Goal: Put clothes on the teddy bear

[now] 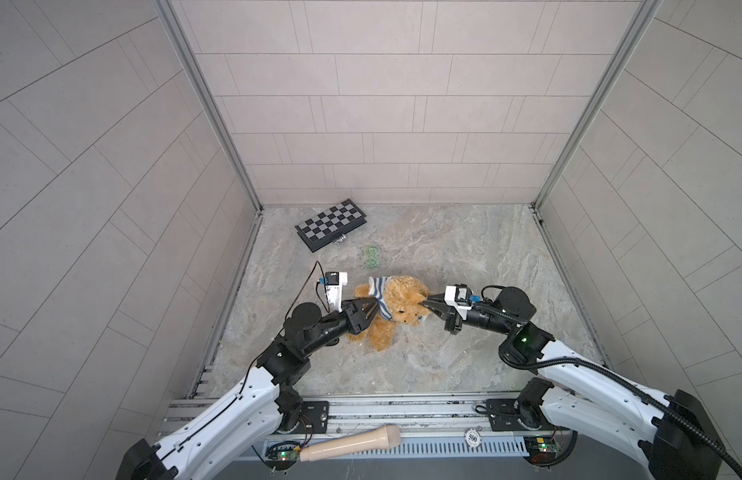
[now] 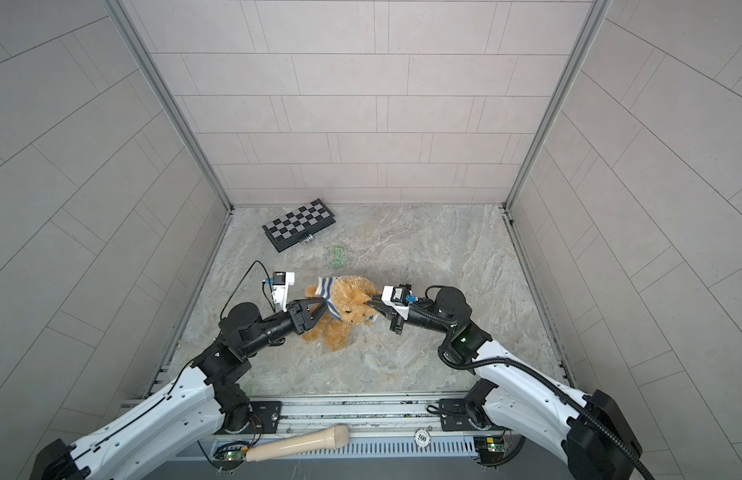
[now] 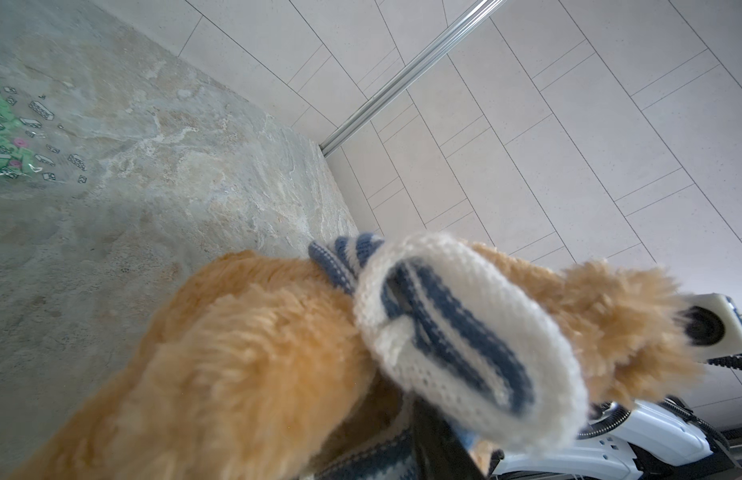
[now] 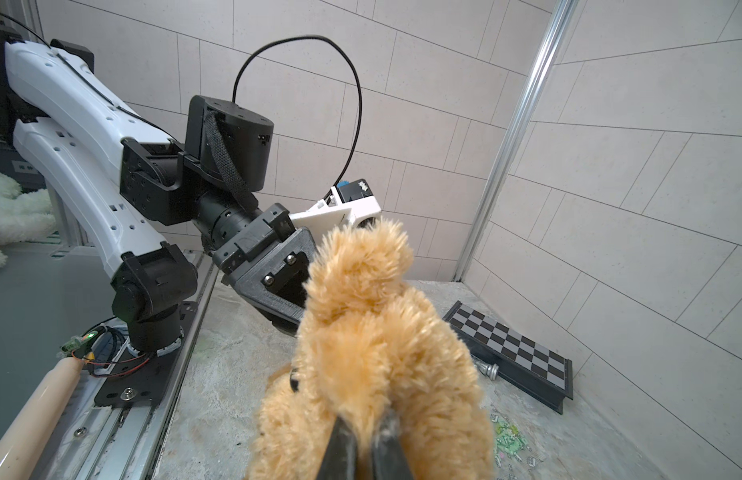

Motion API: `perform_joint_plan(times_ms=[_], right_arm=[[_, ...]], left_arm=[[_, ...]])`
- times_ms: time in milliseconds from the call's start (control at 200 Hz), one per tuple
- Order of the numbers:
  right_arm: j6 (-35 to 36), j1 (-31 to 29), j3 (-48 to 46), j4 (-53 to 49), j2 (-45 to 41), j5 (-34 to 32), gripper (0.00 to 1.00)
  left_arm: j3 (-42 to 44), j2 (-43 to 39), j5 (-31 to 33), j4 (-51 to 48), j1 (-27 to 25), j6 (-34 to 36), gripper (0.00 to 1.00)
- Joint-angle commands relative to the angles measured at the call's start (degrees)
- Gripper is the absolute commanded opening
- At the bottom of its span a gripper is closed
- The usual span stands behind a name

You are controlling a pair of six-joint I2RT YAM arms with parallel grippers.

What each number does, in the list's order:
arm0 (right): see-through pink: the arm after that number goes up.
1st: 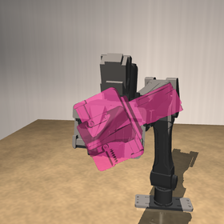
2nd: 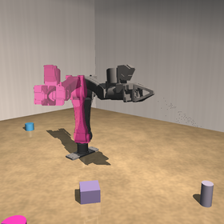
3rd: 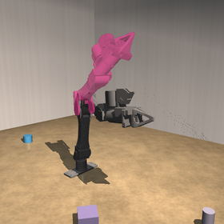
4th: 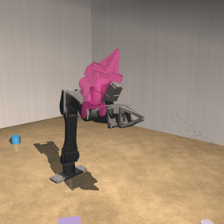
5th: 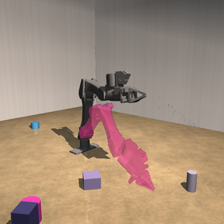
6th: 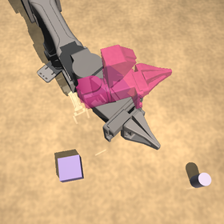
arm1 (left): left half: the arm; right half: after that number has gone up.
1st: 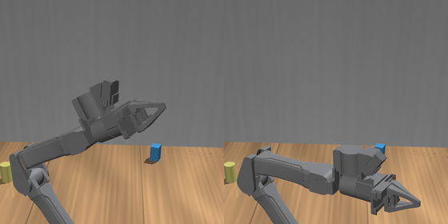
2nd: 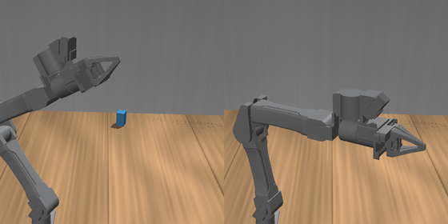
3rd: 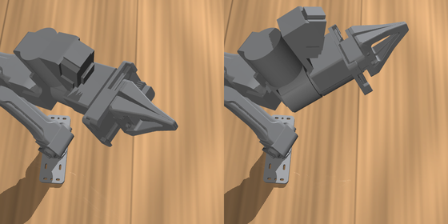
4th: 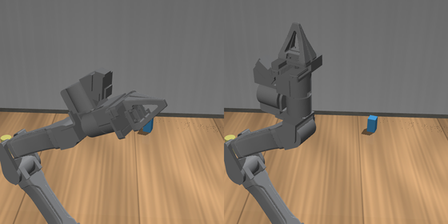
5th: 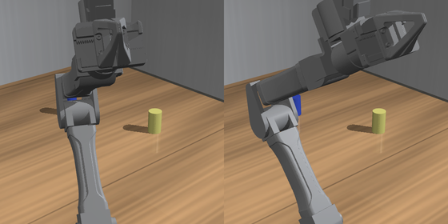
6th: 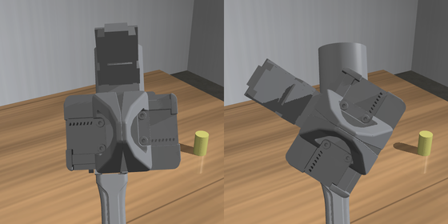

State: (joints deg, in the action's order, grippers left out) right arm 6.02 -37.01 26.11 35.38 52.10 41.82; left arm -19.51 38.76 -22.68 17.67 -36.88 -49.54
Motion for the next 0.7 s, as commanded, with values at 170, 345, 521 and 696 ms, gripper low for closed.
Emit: perform_joint_plan(times_ms=[170,345,521,696], right_arm=[[0.7,-0.2,0.3,3.1,-0.9,2.6,0.0],[0.6,-0.2,0.4,3.6,-1.0,1.9,0.0],[1.5,-0.1,1.0,2.6,-0.9,2.1,0.0],[1.1,-0.2,1.4,3.4,-0.1,3.2,0.0]], left_arm=[[-2.9,-0.9,-1.0,3.4,-0.2,0.8,0.41],[-5.1,-2.2,0.1,-4.4,-0.2,3.0,0.33],[-7.2,-4.1,1.8,-8.8,-0.2,3.6,0.47],[-8.5,-2.4,2.3,-9.6,-0.2,4.5,0.44]])
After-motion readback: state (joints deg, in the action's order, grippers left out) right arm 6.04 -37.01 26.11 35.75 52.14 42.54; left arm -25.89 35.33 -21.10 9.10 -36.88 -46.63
